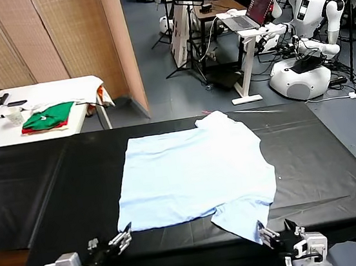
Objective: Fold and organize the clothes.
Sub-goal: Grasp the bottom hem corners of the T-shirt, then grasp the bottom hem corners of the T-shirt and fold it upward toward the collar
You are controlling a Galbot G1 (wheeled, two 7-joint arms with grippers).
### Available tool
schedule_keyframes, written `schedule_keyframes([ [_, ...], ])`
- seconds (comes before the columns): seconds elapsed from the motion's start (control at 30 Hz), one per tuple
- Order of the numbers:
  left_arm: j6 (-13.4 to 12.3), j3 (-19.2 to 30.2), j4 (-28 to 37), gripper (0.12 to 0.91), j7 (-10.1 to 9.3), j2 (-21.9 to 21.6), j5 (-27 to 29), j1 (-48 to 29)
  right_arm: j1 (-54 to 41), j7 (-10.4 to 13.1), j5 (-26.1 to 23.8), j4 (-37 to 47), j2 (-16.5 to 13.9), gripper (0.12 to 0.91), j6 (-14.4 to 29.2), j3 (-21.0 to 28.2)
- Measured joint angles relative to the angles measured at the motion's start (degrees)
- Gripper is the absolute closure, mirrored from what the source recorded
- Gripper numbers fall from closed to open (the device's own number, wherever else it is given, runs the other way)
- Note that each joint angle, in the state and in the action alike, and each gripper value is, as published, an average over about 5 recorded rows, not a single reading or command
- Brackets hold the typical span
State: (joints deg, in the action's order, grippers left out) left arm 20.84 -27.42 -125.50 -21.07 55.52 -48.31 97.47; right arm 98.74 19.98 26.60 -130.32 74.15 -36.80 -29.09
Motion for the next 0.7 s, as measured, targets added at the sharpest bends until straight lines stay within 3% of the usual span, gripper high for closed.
schedule_keyframes([
  [0.13,0.03,0.31,0.43,0.649,-0.14,0.09,0.26,0.11,-0.42,-0.20,-0.02,0.62,-0.12,0.710,-0.13,0.56],
  [0.27,0.02,0.53,0.62,0.843,-0.15,0.27,0.33,0.30,-0.70,-0.47,-0.02,0.89,-0.13,0.871,-0.34,1.08],
  [0.37,0.02,0.66,0.62,0.882,-0.17,0.29,0.40,0.36,-0.69,-0.75,-0.01,0.81,-0.18,0.884,-0.36,1.13],
  [0.7,-0.15,0.02,-0.48,0.883,-0.97,0.14,0.60,1.71,2.05,0.22,-0.66,-3.26,-0.69,0.884,-0.29,0.54],
])
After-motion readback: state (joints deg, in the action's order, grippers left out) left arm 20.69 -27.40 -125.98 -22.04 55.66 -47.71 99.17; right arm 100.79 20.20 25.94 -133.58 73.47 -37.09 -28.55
